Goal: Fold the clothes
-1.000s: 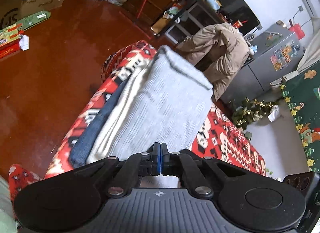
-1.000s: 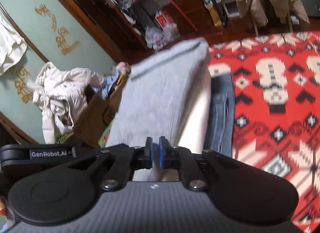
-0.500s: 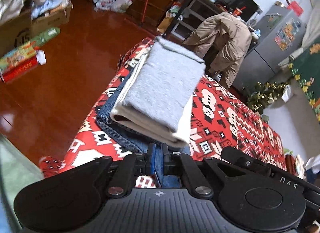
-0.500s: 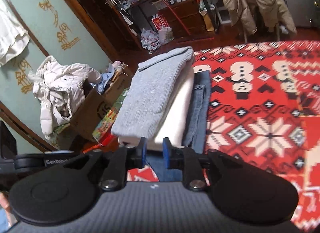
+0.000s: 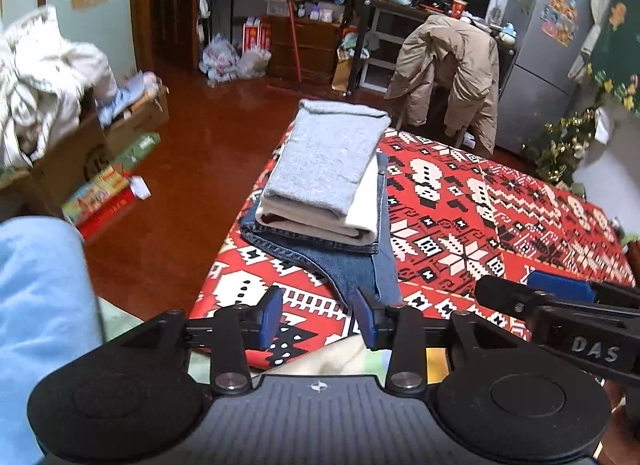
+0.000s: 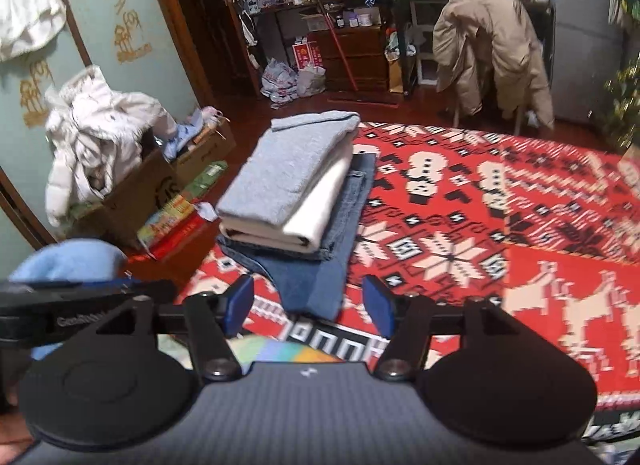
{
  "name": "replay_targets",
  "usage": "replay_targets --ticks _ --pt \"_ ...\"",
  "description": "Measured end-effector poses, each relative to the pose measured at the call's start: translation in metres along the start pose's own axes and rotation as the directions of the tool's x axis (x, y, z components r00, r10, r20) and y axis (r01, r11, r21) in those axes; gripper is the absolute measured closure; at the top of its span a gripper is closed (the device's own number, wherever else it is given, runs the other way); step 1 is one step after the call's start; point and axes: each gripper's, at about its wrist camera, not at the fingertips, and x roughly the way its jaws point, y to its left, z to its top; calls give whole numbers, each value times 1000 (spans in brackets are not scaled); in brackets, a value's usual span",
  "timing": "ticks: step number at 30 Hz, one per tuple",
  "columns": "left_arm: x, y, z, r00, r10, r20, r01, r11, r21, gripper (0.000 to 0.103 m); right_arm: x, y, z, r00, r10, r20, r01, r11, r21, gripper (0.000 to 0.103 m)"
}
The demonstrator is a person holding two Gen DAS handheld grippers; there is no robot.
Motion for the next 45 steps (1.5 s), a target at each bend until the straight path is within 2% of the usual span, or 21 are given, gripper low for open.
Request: replay_targets --ticks 3,4,5,8,9,15,18,28,45 --pt "-12 -10 -7 999 26 25 -27 999 40 45 -16 5 -6 1000 -28 13 28 999 -20 22" --pt "-15 -13 -9 999 39 31 -41 998 48 44 -21 5 -8 999 -30 18 30 999 -19 16" --pt "-17 -15 -11 998 54 36 -56 997 53 42 -26 6 -10 999 -32 25 32 999 -18 14" --pt "-21 -16 -14 997 74 25 -75 996 37 36 -41 8 -16 997 -52 47 53 999 -9 4" --pt "-21 -14 -15 997 71 18 -72 997 28 30 -45 8 -18 997 -60 51 60 998 -5 1" --pt "-29 -18 -18 992 125 31 -126 992 25 17 -52 3 -22 997 -72 42 72 997 10 1" --pt "-32 -18 -20 990 138 41 -139 990 25 14 -53 2 -23 996 -81 39 81 997 19 1" --pt "-32 -6 -18 992 127 24 -127 992 -13 12 -49 5 -19 995 -89 36 88 996 23 1" --pt "-32 -8 -17 992 124 30 -124 992 -3 12 -41 4 -20 995 -92 25 91 995 33 1"
